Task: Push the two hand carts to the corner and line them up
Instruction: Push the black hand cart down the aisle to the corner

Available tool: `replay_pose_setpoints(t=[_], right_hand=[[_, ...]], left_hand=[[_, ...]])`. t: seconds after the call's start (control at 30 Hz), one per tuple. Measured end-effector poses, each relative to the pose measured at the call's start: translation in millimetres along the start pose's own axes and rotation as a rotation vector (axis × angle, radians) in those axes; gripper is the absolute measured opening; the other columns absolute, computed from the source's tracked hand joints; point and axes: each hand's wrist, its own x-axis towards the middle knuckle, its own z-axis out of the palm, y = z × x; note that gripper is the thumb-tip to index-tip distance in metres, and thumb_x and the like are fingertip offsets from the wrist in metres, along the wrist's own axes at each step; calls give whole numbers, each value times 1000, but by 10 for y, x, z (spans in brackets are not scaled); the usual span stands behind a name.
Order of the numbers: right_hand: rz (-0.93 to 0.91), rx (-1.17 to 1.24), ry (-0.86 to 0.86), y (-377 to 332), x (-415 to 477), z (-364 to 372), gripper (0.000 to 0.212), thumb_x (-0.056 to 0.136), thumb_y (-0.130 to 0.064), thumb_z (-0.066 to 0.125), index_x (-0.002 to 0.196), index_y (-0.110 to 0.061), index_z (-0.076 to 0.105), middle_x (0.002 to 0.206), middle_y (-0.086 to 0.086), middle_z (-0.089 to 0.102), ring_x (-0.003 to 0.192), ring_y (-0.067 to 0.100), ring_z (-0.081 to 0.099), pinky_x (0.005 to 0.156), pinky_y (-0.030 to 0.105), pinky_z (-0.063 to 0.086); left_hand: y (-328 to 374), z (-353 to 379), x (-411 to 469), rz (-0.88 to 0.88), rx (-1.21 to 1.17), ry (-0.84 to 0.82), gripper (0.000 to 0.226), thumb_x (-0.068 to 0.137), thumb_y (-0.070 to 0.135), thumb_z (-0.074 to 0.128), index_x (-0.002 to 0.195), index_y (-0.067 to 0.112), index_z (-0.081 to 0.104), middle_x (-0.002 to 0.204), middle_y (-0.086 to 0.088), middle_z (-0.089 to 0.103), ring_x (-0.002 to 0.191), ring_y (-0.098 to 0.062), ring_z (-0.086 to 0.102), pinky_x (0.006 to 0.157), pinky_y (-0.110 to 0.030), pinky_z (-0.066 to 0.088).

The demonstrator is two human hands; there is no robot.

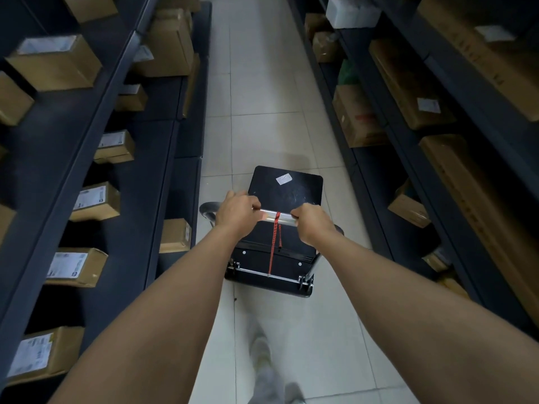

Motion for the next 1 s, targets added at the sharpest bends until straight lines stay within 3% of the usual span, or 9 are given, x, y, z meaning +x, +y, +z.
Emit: replay_pose_setpoints(t=[0.1, 0.23, 0.33, 0.53, 0.63, 0.77, 0.87, 1.0], right_hand=[[30, 4, -9, 9, 229, -88, 26, 84, 9, 51, 89, -12, 64, 77, 6, 53, 74, 27, 53, 60, 30, 38], [76, -8, -3, 3, 464, -207, 25, 83, 12, 50, 84, -12, 58, 81, 8, 53, 75, 27, 51, 62, 31, 38], [107, -26, 0, 50, 634, -303, 29, 78, 17, 46, 80, -12, 52, 81, 8, 52, 77, 28, 50, 64, 32, 37], [119, -26, 37, 378, 1050, -462, 36, 83, 13, 48, 100, -12, 68, 93, 9, 66, 82, 26, 57, 64, 32, 43], [103, 13, 36, 593, 1284, -592, 39, 86, 13, 44, 111, -9, 67, 103, 12, 67, 93, 29, 61, 79, 39, 53], [63, 61, 30, 762, 1631, -730, 42, 86, 15, 42, 116, -6, 63, 111, 16, 65, 103, 34, 59, 90, 47, 51], [4, 81, 5, 810, 1908, -806, 40, 89, 13, 40, 110, -11, 65, 103, 14, 66, 98, 32, 59, 78, 39, 52], [-67, 11, -12, 844, 2303, -1036, 39, 84, 15, 39, 92, -18, 57, 84, 9, 56, 83, 28, 50, 62, 32, 37]], left_hand=[[-58, -33, 248, 3, -102, -39, 22, 94, 30, 55, 112, 24, 67, 107, 1, 58, 110, -21, 41, 89, -34, 37], [-3, -29, 533, -18, -37, -68, 18, 96, 32, 50, 110, 28, 62, 103, 1, 63, 104, -21, 51, 96, -38, 30], [42, -25, 776, -60, -77, -111, 17, 95, 35, 51, 106, 30, 63, 101, 3, 64, 104, -20, 53, 110, -45, 14], [270, 14, 1159, -39, -20, -165, 29, 94, 51, 46, 104, 29, 61, 86, 4, 57, 95, -19, 48, 95, -39, 28], [385, 41, 1378, -15, 30, -190, 39, 93, 59, 39, 101, 27, 60, 81, 5, 57, 92, -20, 53, 90, -38, 27], [478, 54, 1760, -30, 49, -258, 43, 94, 59, 34, 102, 25, 58, 87, 3, 56, 99, -22, 53, 92, -39, 28], [489, -2, 2039, -53, 77, -283, 42, 94, 60, 33, 98, 24, 54, 84, 5, 51, 98, -22, 48, 92, -39, 31], [539, -103, 2488, -103, 57, -281, 36, 93, 60, 37, 92, 27, 51, 82, 5, 53, 96, -21, 49, 86, -37, 30]])
